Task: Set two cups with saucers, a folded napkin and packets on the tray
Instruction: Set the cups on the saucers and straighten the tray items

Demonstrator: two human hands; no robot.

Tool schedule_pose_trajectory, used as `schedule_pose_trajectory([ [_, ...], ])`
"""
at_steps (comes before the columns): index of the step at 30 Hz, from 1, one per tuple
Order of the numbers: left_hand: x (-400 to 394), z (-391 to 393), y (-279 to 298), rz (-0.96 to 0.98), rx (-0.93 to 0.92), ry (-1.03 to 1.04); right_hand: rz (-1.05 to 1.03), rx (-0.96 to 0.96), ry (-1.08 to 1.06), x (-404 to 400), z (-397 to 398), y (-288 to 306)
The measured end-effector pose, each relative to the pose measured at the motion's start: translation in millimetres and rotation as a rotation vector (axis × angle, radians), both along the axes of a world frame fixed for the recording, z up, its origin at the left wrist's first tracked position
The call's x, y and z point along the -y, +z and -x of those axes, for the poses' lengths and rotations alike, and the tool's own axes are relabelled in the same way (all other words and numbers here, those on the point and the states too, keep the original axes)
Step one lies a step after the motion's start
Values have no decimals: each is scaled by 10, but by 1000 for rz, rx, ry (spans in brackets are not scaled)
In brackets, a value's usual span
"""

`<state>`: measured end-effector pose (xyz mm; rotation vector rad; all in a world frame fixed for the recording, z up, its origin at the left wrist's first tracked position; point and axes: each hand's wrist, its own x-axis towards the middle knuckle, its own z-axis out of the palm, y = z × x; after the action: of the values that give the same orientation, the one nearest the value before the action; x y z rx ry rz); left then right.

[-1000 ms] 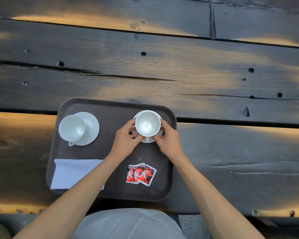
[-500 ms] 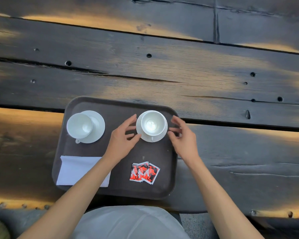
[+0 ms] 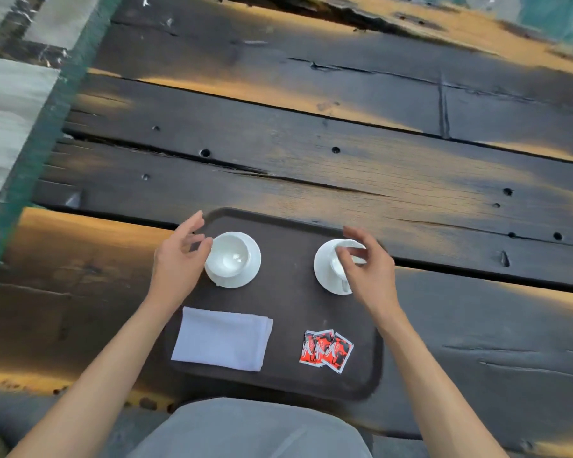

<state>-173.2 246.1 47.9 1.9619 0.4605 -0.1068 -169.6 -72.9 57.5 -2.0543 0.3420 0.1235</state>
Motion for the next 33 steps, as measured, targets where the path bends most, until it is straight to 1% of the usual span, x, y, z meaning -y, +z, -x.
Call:
schedule_pose_trajectory([
  [4, -344, 99, -188, -18, -94, 45, 4, -63, 103, -570, -47, -193],
  [7, -469, 161, -362, -21, -192, 33, -13, -150, 154, -898, -54, -414],
  [9, -464, 157, -471, -13, -318, 0, -58, -236, 118, -1065, -39, -575],
  [11, -419, 132, -580, -39, -416, -40, -80, -323, 39, -1197, -25, -707],
  [14, -308, 81, -689, -103, -408, -38, -87, -442, -81, -1328, -30, -858],
  [17, -255, 9, -765, -116, -406, 36, -174, -518, -178, -1427, -48, -930],
  [21, -263, -75, -843, -121, -429, 111, -204, -492, -179, -1457, -61, -982],
  [26, -172, -143, -871, -128, -407, 95, -153, -470, -201, -1376, -85, -1012],
  [33, 16, -279, -882, -88, -396, 68, -160, -437, -254, -1181, -208, -1060],
])
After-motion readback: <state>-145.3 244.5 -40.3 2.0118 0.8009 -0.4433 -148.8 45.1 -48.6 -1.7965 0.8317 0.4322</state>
